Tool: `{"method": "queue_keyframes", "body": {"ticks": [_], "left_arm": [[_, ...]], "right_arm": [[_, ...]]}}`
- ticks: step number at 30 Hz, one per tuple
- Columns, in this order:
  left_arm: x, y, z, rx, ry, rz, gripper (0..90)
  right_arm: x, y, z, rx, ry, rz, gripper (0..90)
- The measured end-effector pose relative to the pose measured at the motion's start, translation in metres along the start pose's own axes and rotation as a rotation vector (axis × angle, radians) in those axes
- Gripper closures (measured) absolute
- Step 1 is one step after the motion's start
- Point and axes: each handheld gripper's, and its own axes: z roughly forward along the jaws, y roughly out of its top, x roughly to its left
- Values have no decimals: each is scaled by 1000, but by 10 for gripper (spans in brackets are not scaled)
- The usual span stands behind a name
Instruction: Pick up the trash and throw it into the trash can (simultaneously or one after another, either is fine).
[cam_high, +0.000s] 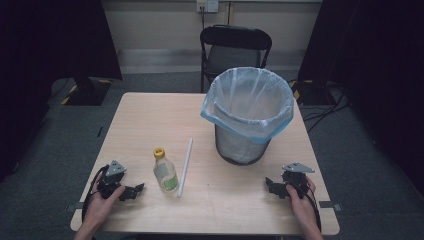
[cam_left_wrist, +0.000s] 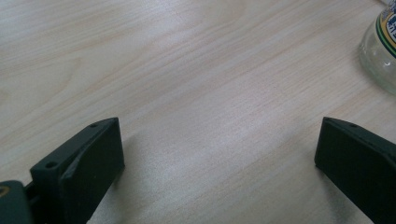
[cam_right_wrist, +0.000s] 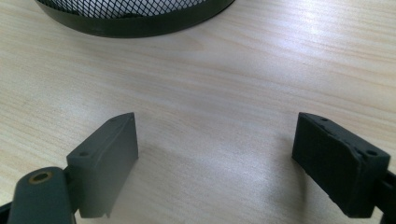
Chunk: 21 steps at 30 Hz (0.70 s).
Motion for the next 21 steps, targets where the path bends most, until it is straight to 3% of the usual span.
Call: {"method": "queue_keyframes", "body": {"ticks": [7, 9, 11, 18, 21], "left_arm": [[1, 0, -1, 4, -2, 8, 21], [2, 1, -3, -2, 7, -2, 71], [2, 1, -6, -16, 12, 0, 187], [-6, 7, -11, -65, 19, 35, 165], [-15, 11, -12, -84, -27, 63, 164]], "right_arm": [[-1, 0, 0, 3, 5, -3, 128], [-1, 0, 0, 3, 5, -4, 128], [-1, 0, 0, 3, 5, -4, 128], [-2, 1, 1, 4, 13, -9, 125], [-2, 1, 1, 4, 17, -13, 124]]}}
